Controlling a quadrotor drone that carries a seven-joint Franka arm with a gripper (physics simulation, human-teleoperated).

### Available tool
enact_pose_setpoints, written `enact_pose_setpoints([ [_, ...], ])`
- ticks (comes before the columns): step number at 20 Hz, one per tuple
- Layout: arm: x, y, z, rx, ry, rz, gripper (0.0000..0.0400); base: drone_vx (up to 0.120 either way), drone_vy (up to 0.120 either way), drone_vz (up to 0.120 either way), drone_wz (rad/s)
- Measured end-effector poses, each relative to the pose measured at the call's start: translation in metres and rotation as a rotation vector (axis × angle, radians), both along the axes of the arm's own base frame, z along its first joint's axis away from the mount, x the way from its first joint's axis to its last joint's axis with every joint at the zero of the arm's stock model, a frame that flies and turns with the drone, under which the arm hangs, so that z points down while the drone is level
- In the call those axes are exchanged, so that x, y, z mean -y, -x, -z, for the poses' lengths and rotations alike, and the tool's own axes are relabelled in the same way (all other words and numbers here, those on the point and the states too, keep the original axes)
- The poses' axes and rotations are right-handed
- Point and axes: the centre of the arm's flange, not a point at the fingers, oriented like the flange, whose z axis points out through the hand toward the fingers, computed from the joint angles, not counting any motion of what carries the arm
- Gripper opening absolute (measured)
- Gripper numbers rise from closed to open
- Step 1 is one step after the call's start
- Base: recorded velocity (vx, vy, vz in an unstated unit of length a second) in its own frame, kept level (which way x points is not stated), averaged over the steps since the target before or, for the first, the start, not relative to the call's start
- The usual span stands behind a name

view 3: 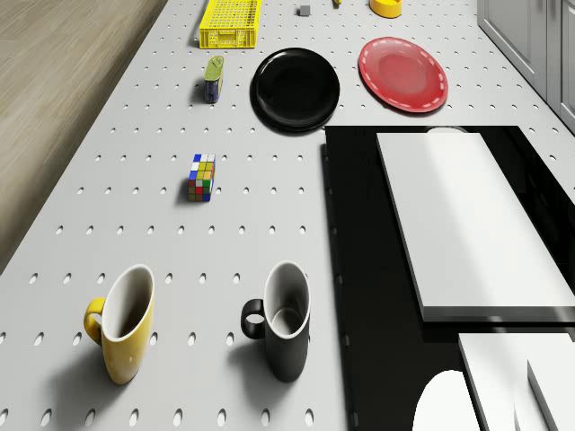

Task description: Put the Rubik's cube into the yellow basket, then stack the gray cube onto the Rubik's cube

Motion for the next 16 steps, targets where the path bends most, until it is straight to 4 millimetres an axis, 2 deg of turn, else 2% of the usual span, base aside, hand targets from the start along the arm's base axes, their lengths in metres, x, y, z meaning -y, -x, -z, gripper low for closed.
enact_pose_setpoints([
  [8,-0.0001,0.0005,-0.0007,0.006,0.001,0.000,0.0400,0.000,0.000,0.000,0.000],
  [10,-0.0001,0.0007,-0.0007,0.008,0.001,0.000,0.0400,0.100,-0.080,0.000,0.000],
  [16,-0.0004,0.0011,-0.0007,0.012,0.004,0.000,0.0400,0.120,0.107,0.000,0.000],
])
